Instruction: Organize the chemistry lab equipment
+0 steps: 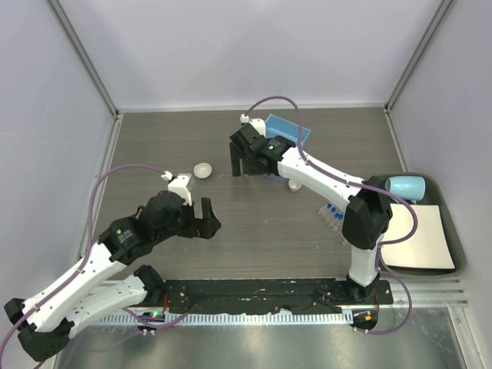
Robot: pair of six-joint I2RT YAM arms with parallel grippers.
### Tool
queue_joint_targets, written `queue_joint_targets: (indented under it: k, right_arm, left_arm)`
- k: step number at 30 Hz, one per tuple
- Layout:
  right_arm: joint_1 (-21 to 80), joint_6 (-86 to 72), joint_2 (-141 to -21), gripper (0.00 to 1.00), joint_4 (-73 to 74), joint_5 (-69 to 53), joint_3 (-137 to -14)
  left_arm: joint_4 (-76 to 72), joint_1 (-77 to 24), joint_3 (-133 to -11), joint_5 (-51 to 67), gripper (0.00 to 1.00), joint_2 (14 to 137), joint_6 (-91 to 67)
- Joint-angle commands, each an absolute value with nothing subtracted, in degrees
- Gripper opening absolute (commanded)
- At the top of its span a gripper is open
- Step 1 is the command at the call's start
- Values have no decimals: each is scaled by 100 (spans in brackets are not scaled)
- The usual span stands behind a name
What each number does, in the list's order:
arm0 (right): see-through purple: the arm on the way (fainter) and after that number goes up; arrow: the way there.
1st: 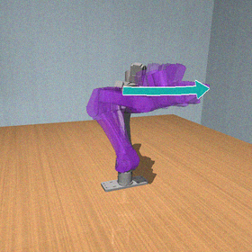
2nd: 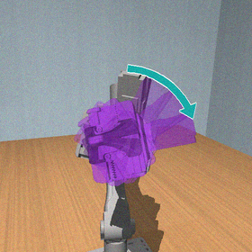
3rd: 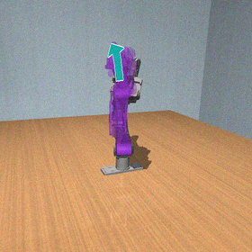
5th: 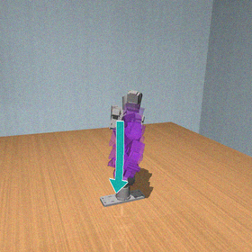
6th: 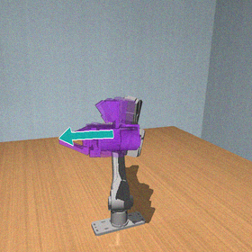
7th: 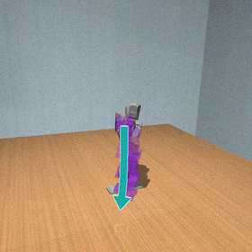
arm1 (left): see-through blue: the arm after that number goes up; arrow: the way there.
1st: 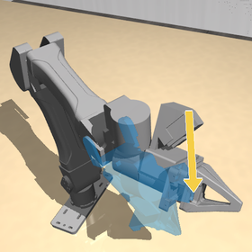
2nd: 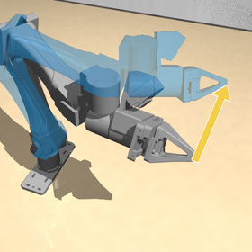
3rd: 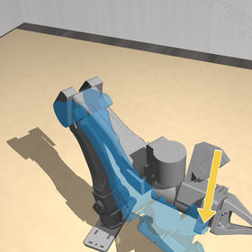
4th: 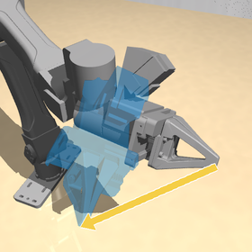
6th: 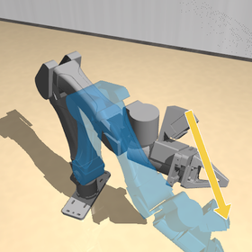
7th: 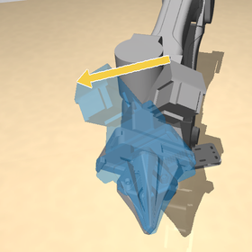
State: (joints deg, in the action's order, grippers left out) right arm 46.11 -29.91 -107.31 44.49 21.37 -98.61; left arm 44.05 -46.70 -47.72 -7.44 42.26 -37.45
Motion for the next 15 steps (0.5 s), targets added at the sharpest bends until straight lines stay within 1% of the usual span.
queue_joint_targets:
  k: [1,7,12,15]
  right_arm:
    - [4886,-3181,-10652,88,4043,2223,-9853]
    - [4878,-3410,-10933,90,4017,2329,-9852]
    - [4869,-3743,-11390,90,4017,2320,-10010]
    - [4860,-3989,-11566,91,4008,2539,-10072]
  left_arm:
    - [4640,-4641,-4957,-905,100,3964,-3849]
    - [4755,-4641,-4896,-861,100,3700,-3894]
    - [4764,-4649,-4869,-748,100,3560,-3911]
    - [4764,-4649,-4878,-712,100,3490,-3911]
